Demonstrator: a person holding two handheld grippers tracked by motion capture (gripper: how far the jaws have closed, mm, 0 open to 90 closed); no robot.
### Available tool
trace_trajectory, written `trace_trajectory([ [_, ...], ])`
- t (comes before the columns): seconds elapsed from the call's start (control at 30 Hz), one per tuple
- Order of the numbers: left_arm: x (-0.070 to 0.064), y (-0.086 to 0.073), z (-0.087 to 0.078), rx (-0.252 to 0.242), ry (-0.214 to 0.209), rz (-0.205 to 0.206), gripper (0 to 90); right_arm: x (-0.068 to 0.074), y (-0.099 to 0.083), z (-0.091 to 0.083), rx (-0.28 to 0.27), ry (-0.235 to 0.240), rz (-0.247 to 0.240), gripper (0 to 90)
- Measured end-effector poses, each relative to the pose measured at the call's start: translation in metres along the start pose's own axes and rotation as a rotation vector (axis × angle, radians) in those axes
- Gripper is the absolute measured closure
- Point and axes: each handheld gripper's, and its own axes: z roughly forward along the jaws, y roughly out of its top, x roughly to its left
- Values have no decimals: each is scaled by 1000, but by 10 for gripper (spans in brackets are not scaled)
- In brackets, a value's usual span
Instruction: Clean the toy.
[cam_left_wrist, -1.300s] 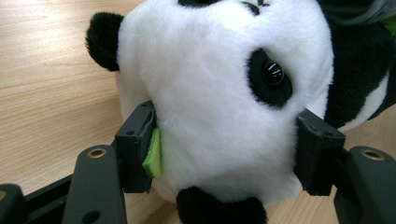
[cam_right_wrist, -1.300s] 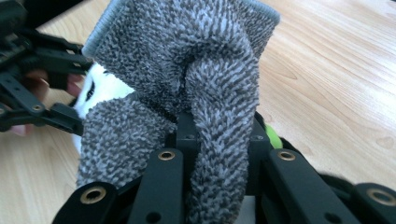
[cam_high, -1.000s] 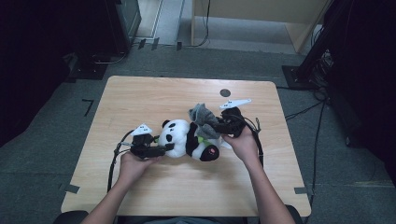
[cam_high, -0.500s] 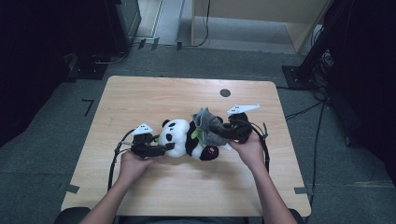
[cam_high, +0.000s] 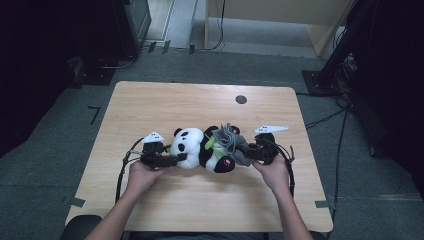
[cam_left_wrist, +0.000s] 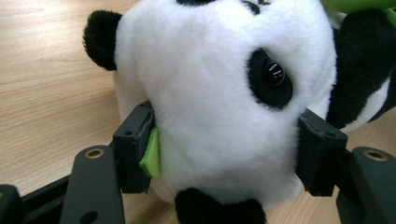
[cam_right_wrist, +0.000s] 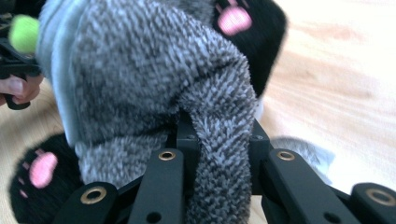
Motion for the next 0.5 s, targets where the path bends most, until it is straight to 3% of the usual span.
trace_trajectory([
  [0.17,0,0,0,0,3,-3,332,-10,-10,4,27,-11,43,759],
  [0.5,1,-1,0,-10,-6,-3,327,-35,-20,13,138,-89,87,759],
])
